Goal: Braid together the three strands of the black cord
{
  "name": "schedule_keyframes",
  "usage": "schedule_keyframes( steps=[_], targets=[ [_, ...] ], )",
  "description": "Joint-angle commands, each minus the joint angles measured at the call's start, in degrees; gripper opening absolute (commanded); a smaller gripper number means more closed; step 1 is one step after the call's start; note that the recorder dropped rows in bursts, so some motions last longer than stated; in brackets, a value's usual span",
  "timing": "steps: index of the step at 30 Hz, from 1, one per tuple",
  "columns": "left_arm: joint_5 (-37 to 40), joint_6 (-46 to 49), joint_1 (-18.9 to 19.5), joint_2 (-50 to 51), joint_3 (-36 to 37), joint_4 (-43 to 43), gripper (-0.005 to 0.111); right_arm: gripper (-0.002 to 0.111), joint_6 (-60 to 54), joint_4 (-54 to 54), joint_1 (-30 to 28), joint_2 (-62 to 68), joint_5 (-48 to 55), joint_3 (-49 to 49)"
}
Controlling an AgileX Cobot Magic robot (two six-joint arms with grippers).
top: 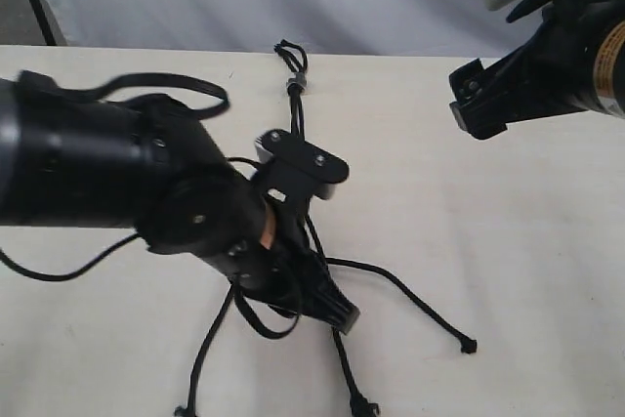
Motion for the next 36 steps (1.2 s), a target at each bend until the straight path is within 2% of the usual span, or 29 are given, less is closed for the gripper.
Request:
schedule_keyframes(
  steps=[1, 10, 18, 20, 21, 25, 31, 36],
  targets=[
    [4.9, -4.29, -2.79, 6.33, -5.42, 0.58, 0.038, 0.105, 2.4, -2.96, -0.37, -0.43, 0.15, 0.12],
    [10.89, -6.91, -3.87, 14.89, -14.99, 0.58, 0.045, 0.105, 3.35, -3.75, -0.37, -0.43, 1.2, 0.12],
    [11.57, -6.68, -3.87, 19.33, -17.01, 1.69, 0.045, 0.105, 3.35, -3.75, -0.37, -0.43, 1.2, 0.12],
    [12.83, -5.39, -3.87, 19.88, -17.01, 1.1, 0.04, 0.105, 3.36, -3.75, -0.37, -0.43, 1.07, 0.12],
    [13.46, -4.15, -3.87, 19.88, -17.01, 0.84, 0.034, 0.105, 3.36, -3.75, -0.37, -0.43, 1.07, 0.12],
    [13.61, 1.17, -3.87, 19.88, -17.01, -0.54, 0.0, 0.105, 3.36, -3.75, -0.37, -0.43, 0.95, 0.12],
    [15.86, 5.45, -3.25, 17.87, -17.01, 0.41, 0.0, 0.105, 3.36, -3.75, -0.37, -0.43, 0.84, 0.12],
    [19.35, 6.6, 0.32, 12.86, -17.26, 2.95, 0.0, 0.105, 3.36, -3.75, -0.37, -0.43, 0.84, 0.12]
  ],
)
